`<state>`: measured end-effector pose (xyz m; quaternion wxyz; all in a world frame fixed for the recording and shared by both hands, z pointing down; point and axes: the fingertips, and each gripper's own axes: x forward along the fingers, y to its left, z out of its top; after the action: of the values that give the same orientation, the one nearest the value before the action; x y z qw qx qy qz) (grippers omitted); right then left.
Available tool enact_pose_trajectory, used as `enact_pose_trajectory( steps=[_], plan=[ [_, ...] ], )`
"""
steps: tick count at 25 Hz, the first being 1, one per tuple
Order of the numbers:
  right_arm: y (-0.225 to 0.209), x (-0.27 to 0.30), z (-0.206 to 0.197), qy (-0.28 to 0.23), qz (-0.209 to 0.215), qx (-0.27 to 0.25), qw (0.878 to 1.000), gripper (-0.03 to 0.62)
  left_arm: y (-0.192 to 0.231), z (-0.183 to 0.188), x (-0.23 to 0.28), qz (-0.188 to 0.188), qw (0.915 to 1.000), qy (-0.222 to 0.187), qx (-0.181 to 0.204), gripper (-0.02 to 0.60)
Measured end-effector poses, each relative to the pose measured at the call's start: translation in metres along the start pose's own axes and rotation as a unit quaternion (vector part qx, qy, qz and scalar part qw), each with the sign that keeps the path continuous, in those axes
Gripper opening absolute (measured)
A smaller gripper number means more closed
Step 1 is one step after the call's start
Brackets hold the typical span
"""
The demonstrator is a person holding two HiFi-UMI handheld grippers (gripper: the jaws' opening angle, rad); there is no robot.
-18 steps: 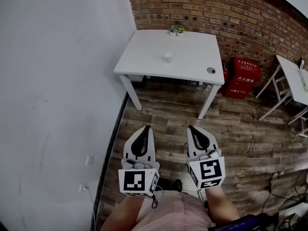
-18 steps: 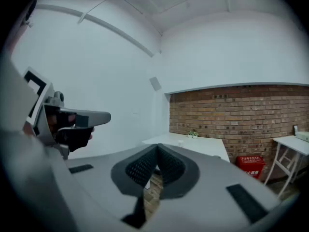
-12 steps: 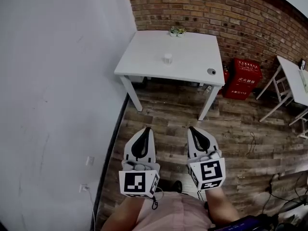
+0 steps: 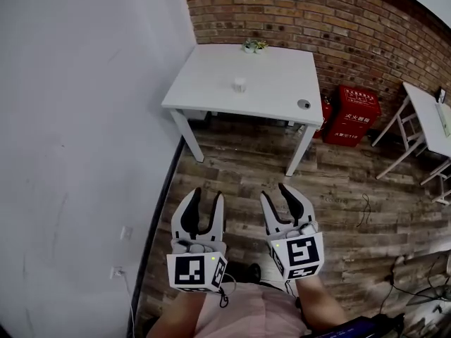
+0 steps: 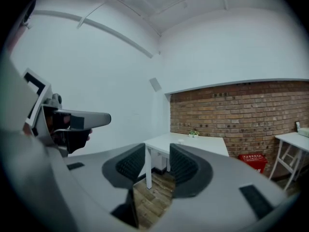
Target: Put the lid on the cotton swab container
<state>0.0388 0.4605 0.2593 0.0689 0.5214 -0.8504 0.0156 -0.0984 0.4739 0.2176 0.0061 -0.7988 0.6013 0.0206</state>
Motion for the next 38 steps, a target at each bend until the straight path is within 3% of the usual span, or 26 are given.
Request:
enact_pose_trajectory(
  steps=[11, 20, 28, 38],
  plan=[
    [-0.014, 0.026, -0.017, 0.013, -0.004, 0.004, 1.0, 0.158, 0.012, -0.02, 0.025, 0.004, 0.9999, 0.013, -0.002, 0.178],
    [-0.032, 0.115, -0.032, 0.035, -0.013, 0.013, 0.999, 0.155, 0.062, -0.046, 0.104, -0.01, 0.9991, 0.036, -0.02, 0.178],
    [-0.055, 0.21, -0.014, 0.033, -0.03, 0.014, 0.999, 0.147, 0.114, -0.048, 0.194, -0.027, 0.9986, 0.038, -0.024, 0.178],
    [-0.083, 0.277, 0.03, 0.006, -0.067, 0.0, 0.998, 0.135, 0.146, -0.018, 0.275, -0.063, 0.9979, 0.007, -0.018, 0.178]
  ],
)
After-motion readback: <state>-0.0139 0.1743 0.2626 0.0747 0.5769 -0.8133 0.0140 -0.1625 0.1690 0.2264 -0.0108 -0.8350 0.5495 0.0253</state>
